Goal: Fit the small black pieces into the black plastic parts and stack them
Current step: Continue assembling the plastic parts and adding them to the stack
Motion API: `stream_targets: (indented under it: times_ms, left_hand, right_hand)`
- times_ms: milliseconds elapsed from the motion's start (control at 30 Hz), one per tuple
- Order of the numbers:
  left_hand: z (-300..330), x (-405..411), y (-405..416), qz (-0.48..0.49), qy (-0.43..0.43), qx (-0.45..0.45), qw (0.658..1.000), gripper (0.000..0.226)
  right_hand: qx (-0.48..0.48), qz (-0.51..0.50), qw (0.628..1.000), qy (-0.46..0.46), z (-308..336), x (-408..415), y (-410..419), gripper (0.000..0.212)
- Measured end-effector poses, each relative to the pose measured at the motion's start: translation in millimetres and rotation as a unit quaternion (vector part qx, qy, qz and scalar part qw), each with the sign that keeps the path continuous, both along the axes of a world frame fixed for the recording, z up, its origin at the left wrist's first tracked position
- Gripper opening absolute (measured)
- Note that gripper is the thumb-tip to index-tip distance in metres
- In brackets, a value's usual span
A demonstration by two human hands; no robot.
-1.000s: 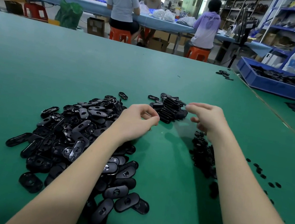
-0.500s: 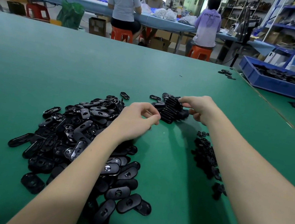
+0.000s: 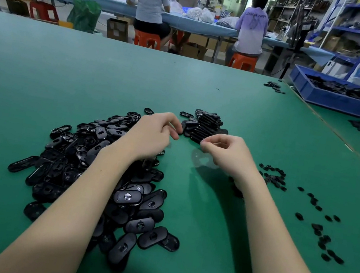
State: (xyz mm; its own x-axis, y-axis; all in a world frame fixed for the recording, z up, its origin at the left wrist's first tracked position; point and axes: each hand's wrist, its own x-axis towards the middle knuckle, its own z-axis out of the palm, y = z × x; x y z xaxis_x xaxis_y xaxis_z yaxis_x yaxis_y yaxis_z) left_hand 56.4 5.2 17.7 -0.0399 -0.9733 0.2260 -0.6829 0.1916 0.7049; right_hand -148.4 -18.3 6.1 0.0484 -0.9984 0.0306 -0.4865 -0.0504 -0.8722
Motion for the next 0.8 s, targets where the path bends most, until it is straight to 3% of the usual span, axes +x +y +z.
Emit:
stream_targets:
  times_ms: [300,533,667,800]
  left_hand:
    - [2,17,2,-0.014,-0.166,0.046,0.985,0.022]
    - [3,12,5,-0.017,-0.190,0.058,0.980,0.018]
    - [4,1,6,-0.011,-0.073,0.003,0.997,0.018]
    - [6,-9,6,-0.040,0.097,0.034,0.994,0.021]
  right_hand:
    - [-0.005,0.039,0.996,0.079,-7,3,8,0.007]
    - [-0.001,0.051,0.995,0.089,-3,5,10,0.007]
    - [-0.004,0.050,0.996,0.070,1,1,12,0.006]
    - [0.031,0.068,0.997,-0.016,7,-2,15,0.006]
